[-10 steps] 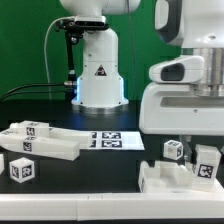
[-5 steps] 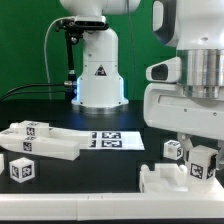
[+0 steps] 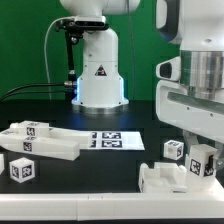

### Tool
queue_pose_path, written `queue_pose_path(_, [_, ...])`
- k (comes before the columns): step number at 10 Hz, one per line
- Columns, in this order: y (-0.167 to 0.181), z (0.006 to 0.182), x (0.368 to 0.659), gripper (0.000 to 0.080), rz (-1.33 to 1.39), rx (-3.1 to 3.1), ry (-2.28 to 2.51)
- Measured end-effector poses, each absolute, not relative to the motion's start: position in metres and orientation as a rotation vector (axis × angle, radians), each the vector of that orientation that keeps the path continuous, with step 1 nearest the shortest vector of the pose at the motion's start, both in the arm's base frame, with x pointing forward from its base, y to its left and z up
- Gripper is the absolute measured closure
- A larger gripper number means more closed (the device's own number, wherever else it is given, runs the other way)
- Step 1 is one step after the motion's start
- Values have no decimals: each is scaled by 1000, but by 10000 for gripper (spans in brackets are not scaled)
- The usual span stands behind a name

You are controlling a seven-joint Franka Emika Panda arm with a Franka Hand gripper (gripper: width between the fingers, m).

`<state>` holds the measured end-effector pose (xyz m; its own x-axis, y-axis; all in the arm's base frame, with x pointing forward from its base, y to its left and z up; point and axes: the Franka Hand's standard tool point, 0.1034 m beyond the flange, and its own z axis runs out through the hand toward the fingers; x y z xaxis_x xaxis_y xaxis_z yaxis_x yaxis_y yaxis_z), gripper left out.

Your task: Assemble chair

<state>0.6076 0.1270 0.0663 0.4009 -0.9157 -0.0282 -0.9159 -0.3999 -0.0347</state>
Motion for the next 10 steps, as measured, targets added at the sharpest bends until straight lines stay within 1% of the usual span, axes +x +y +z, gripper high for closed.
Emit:
queue_pose_path(2, [121,64,612,509,20,-2245,2031])
queue_pose_path(6, [121,64,615,509,93,-1728,2414])
queue_pose_path(9, [122,64,615,509,101,-1671,2455])
queue_pose_path(10, [122,63,615,422,102,-1671,2454])
